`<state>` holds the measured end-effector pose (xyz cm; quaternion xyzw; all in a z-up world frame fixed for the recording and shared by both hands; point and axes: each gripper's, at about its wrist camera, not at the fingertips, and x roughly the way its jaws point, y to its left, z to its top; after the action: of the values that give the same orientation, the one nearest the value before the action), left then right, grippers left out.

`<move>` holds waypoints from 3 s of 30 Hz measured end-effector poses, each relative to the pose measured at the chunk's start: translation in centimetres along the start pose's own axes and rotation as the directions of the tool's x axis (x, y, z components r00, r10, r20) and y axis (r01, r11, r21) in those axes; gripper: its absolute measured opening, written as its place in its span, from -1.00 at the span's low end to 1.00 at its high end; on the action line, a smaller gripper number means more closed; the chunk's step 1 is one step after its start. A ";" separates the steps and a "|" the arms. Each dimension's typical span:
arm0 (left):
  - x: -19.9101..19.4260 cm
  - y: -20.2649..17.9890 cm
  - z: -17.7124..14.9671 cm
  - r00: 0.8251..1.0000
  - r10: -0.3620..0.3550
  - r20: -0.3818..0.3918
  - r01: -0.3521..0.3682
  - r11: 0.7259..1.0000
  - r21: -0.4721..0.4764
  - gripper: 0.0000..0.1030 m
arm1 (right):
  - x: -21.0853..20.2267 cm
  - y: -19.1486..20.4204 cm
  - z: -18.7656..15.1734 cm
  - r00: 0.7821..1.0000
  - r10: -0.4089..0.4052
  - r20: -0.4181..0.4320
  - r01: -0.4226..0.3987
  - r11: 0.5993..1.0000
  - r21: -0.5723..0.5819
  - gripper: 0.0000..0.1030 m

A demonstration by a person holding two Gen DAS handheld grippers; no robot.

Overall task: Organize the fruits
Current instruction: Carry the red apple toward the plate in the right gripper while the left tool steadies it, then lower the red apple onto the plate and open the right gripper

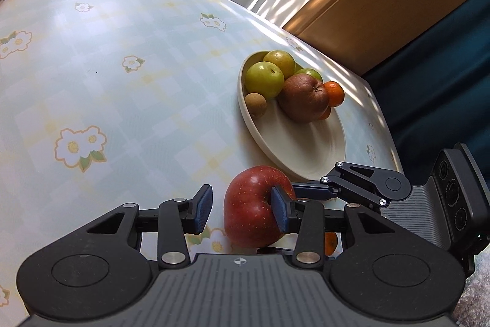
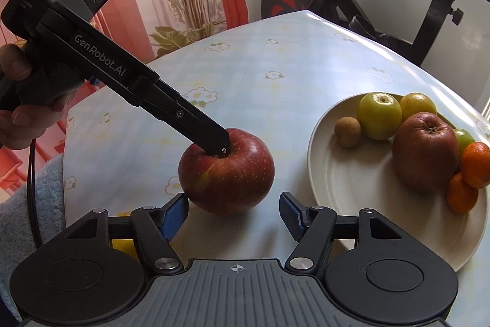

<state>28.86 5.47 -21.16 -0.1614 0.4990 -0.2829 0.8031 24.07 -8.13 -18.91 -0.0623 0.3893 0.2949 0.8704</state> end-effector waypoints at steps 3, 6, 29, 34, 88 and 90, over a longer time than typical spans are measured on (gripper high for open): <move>0.2 -0.4 -0.1 1.000 -0.030 -0.003 0.030 1.000 -0.001 -0.15 | -0.8 -0.9 -0.6 1.000 -0.002 0.017 0.001 0.999 0.046 0.13; 0.3 -0.7 -0.2 0.999 -0.040 -0.001 0.040 0.999 0.003 -0.18 | -1.6 -1.6 -1.2 0.999 -0.013 0.032 0.010 0.997 0.081 0.13; 0.4 -0.4 0.0 0.998 -0.052 -0.020 0.051 0.998 -0.026 -0.21 | 0.4 -0.7 -0.5 0.998 0.023 0.063 -0.026 0.998 0.052 0.18; 0.5 -0.9 0.0 0.999 -0.048 -0.021 0.048 0.999 -0.004 -0.21 | 0.0 -0.6 -1.2 0.995 0.004 0.097 -0.008 0.999 0.043 0.17; 9.5 -10.3 6.0 0.997 -0.054 -0.058 0.057 0.996 0.063 -0.20 | -5.7 -11.7 -4.6 0.963 -0.241 0.123 0.242 0.970 0.008 0.17; 9.6 -10.4 6.0 0.997 -0.052 -0.053 0.055 0.996 0.064 -0.20 | -5.7 -11.8 -4.6 0.963 -0.241 0.121 0.242 0.970 0.009 0.17</move>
<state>34.45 -8.82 -19.65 -0.1411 0.5052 -0.3245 0.7871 24.77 -22.03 -19.40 -0.0940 0.3245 0.1909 0.9216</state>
